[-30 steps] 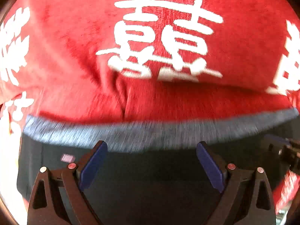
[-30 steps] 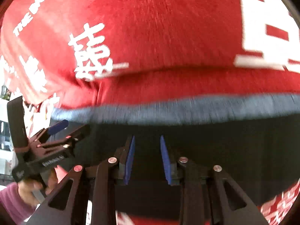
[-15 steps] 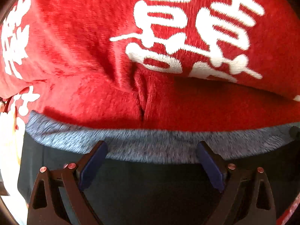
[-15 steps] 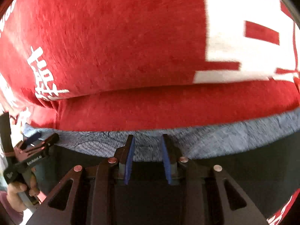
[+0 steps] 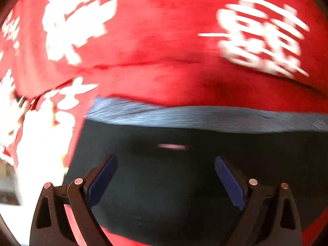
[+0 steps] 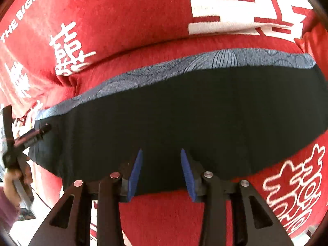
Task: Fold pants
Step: 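Release the trousers and smooth the folded edge with both grippers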
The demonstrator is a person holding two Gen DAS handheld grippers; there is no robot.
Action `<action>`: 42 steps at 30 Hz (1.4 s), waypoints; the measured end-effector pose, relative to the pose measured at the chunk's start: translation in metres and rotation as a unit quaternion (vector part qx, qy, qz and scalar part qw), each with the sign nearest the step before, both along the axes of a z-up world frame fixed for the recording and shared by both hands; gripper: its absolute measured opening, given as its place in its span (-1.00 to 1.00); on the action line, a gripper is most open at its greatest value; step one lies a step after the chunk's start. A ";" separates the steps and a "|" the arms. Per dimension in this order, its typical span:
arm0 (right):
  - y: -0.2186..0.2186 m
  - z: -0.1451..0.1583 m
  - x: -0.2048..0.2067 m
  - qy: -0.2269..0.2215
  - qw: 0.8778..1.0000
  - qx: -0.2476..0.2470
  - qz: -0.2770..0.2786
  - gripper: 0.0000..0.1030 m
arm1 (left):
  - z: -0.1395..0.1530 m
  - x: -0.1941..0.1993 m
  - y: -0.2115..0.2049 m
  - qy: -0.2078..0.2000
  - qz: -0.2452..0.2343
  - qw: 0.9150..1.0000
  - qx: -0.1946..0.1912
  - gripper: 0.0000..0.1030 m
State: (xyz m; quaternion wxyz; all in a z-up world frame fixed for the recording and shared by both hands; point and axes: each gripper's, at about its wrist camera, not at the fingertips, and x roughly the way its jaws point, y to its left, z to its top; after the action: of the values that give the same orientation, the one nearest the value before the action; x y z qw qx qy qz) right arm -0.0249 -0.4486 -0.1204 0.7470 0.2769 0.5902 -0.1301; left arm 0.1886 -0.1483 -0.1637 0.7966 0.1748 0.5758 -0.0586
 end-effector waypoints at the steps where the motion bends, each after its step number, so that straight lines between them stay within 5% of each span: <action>1: 0.006 -0.001 0.001 0.000 1.000 0.000 0.001 -0.14 | -0.002 0.004 0.016 0.002 0.014 1.000 0.006 0.89; 4: 0.015 -0.001 0.004 0.003 1.000 0.000 0.004 -0.13 | -0.019 -0.008 0.057 0.010 0.035 0.999 0.031 0.89; 8: 0.022 0.000 0.011 0.004 1.000 -0.002 0.009 -0.13 | -0.017 -0.029 0.083 0.011 0.034 0.999 0.008 0.89; 18: 0.030 0.012 -0.005 0.008 1.000 0.000 0.015 -0.13 | 0.000 -0.050 0.075 0.026 0.017 0.999 0.018 0.90; 27: 0.035 0.011 -0.043 0.021 0.999 0.039 -0.009 -0.10 | 0.010 -0.115 -0.012 0.074 -0.072 0.995 -0.012 0.90; 42: -0.012 0.005 -0.119 0.034 0.993 0.072 -0.082 0.08 | 0.017 -0.175 -0.153 0.122 -0.140 0.983 -0.012 0.90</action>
State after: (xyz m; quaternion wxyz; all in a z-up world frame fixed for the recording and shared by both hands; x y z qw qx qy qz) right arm -0.1440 -0.4606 -0.1155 0.6916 0.3728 0.5982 -0.1574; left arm 0.0132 -0.3011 -0.1465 0.7064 0.2357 0.6376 -0.1974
